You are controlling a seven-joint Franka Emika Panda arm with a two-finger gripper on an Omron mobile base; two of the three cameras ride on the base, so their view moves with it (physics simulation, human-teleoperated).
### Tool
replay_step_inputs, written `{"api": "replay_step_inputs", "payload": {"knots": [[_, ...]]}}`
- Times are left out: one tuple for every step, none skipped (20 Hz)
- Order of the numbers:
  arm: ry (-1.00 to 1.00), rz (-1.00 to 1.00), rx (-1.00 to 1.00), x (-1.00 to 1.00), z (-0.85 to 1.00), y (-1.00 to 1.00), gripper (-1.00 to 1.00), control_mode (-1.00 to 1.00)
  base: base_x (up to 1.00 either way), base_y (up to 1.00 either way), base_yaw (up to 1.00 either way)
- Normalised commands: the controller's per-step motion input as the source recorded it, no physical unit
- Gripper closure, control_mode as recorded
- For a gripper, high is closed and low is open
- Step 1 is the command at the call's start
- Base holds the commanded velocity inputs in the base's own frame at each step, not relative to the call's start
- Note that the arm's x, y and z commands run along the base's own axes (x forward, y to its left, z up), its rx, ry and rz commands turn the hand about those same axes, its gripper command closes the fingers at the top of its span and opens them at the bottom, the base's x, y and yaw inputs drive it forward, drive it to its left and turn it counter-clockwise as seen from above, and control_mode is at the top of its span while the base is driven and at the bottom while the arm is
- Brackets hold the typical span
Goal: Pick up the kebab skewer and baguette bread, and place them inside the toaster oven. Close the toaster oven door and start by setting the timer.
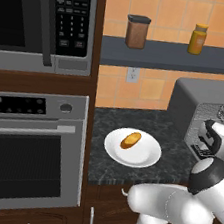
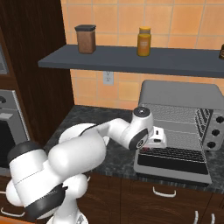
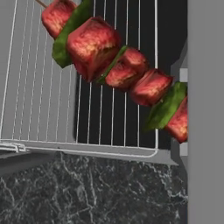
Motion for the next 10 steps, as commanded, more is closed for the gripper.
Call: {"api": "replay_step_inputs", "payload": {"knots": [[0.00, 0.00, 0.00, 0.17, 0.00, -0.01, 1.00, -1.00, 0.00, 0.00, 0.00], [0.00, 0.00, 0.00, 0.09, 0.00, 0.00, 1.00, -1.00, 0.00, 0.00, 0.00], [0.00, 0.00, 0.00, 0.06, 0.00, 0.00, 1.00, -1.00, 0.00, 0.00, 0.00], [0.00, 0.00, 0.00, 0.09, -0.01, 0.00, 1.00, -1.00, 0.00, 0.00, 0.00], [0.00, 0.00, 0.00, 0.09, -0.04, 0.00, 1.00, -1.00, 0.00, 0.00, 0.00], [0.00, 0.00, 0.00, 0.01, -0.11, 0.00, 1.00, -1.00, 0.00, 0.00, 0.00], [0.00, 0.00, 0.00, 0.00, -0.16, 0.00, 1.00, -1.00, 0.00, 0.00, 0.00], [0.00, 0.00, 0.00, 0.02, -0.14, 0.00, 1.00, -1.00, 0.00, 0.00, 0.00], [0.00, 0.00, 0.00, 0.06, -0.11, 0.00, 1.00, -1.00, 0.00, 0.00, 0.00], [0.00, 0.00, 0.00, 0.04, -0.13, 0.00, 1.00, -1.00, 0.00, 0.00, 0.00]]}}
